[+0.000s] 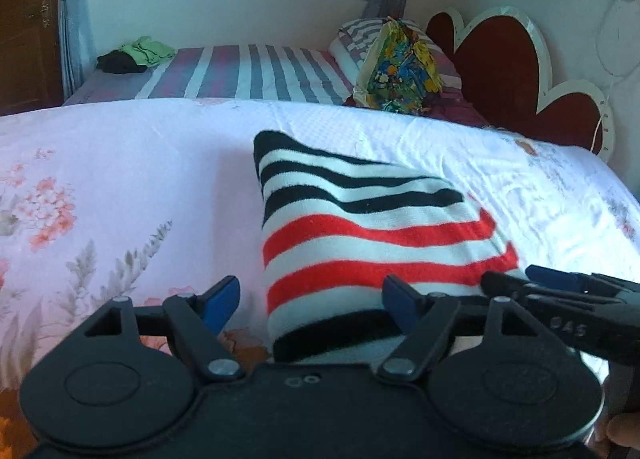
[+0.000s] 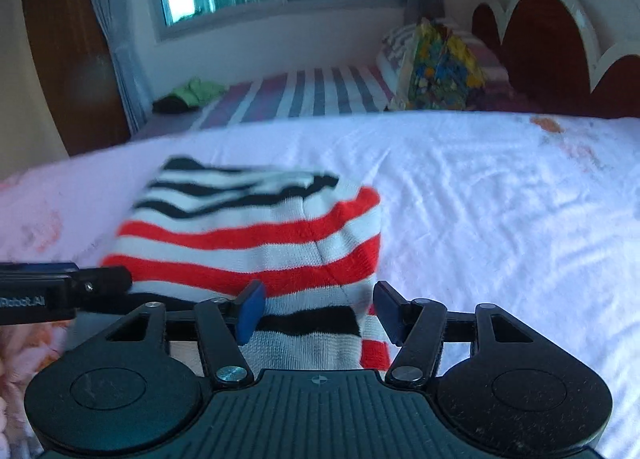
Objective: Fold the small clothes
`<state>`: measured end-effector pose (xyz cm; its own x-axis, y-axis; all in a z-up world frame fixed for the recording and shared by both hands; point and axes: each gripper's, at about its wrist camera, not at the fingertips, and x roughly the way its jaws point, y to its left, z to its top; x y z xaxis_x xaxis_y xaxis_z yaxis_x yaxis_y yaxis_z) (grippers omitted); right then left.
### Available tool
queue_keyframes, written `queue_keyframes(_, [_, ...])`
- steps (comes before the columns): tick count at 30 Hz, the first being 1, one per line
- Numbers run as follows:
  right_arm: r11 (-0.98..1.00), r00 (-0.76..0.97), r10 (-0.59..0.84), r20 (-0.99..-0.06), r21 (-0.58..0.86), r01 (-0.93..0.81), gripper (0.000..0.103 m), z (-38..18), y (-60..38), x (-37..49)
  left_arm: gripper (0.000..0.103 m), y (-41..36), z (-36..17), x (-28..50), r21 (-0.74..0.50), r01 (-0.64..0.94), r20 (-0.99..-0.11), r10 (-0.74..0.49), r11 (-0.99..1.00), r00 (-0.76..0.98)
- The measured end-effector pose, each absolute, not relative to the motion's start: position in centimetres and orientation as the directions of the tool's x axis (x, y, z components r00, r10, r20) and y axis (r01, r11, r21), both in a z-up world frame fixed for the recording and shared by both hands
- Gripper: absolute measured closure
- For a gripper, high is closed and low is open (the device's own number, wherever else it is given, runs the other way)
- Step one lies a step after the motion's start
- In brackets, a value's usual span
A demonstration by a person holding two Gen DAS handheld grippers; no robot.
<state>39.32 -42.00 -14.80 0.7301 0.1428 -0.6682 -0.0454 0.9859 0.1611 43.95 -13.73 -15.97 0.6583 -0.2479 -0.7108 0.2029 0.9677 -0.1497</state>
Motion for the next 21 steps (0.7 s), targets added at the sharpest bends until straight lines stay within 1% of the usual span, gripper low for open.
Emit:
queue_keyframes(3, [0.987,0.739,0.144,-0.659,0.150,-0.058,0.043,-14.1,-42.1,36.8,0.027,-13.5,-15.7,42.9,-0.150,0.217,-0.717,-0.257,0.964,0.647])
queue_keyframes(5, [0.986,0.726,0.146,-0.672,0.156,-0.054,0.043,-14.6,-42.3,35.5,0.025,-13.6,-16.3,42.3,-0.150,0.242,-0.736,-0.272,0.959,0.620])
queue_keyframes(7, [0.988,0.703,0.136,-0.698,0.148,-0.044,0.043,-15.6,-42.3,35.1,0.025,-14.1,-17.2,42.0,-0.124,0.259,-0.748,-0.262,0.958,0.609])
queue_keyframes(8, [0.986,0.684,0.141,-0.716,0.160,-0.036,0.043,-16.4,-42.4,35.1,0.025,-14.1,-17.5,42.0,-0.131,0.259,-0.752,-0.266,0.957,0.603])
queue_keyframes(10, [0.976,0.678,0.162,-0.717,0.220,-0.001,0.043,-16.5,-43.2,35.2,0.025,-14.1,-17.5,42.1,-0.147,0.241,-0.762,-0.266,0.959,0.591])
queue_keyframes(15, [0.986,0.711,0.135,-0.690,0.166,-0.026,0.043,-14.7,-42.4,33.2,0.025,-14.3,-17.1,40.7,-0.105,0.259,-0.767,-0.245,0.960,0.594])
queue_keyframes(21, [0.992,0.718,0.098,-0.689,0.123,-0.018,0.043,-14.9,-42.0,31.3,0.025,-14.4,-17.9,39.5,-0.113,0.263,-0.777,-0.250,0.958,0.578])
